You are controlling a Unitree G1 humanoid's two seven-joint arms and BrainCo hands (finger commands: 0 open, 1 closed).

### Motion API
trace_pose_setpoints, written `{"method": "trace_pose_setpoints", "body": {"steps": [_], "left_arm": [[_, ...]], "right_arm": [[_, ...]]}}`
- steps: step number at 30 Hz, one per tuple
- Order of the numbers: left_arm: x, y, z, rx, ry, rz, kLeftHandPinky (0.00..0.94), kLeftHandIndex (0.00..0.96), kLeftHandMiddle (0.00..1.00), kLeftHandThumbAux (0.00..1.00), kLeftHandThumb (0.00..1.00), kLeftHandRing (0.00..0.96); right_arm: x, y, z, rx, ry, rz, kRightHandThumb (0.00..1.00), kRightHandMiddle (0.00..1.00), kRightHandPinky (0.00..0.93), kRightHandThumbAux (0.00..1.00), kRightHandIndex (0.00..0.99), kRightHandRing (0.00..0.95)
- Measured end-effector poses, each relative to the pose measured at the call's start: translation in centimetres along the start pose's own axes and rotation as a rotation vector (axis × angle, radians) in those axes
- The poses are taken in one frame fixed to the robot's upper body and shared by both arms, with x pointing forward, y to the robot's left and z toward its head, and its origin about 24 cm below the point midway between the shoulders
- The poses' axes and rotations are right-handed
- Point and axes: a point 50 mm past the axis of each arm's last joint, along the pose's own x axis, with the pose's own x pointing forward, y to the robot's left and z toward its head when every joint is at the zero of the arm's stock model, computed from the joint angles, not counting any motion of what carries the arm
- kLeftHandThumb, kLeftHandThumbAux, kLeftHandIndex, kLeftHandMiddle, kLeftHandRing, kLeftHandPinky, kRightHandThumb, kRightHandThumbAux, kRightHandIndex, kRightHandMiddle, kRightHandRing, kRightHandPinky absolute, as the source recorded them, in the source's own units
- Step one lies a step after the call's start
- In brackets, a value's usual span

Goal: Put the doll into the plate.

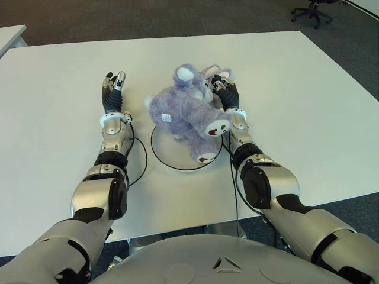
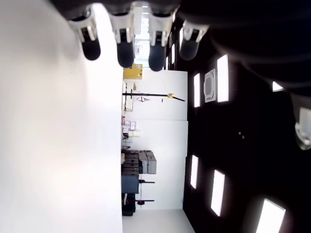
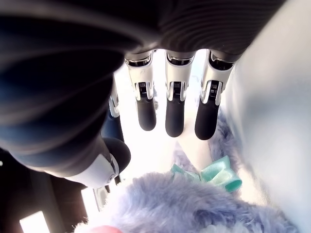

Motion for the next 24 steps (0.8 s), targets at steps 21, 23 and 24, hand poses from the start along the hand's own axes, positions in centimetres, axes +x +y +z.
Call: {"method": "trace_pose_setpoints", "body": {"steps": [21,23,24], "left_arm": [[0.07,-0.51,-0.06,0.038,0.022,-0.018,0.0,0.015,0.087,0.434,0.0,0.053],[0.07,-0.52,-0.07,0.039,0.023,-0.019,0.0,0.014,0.088,0.438,0.0,0.054],[0.07,-0.52,-0.07,0.04,0.023,-0.019,0.0,0.013,0.088,0.443,0.0,0.054]], "right_arm": [[0.0,-0.01,0.0,0.0,0.0,0.0,0.68,0.181,0.256,0.734,0.399,0.191],[0.0,-0.01,0.0,0.0,0.0,0.0,0.68,0.18,0.256,0.734,0.399,0.191],[0.0,-0.01,0.0,0.0,0.0,0.0,0.68,0.18,0.256,0.734,0.399,0.191]]}}
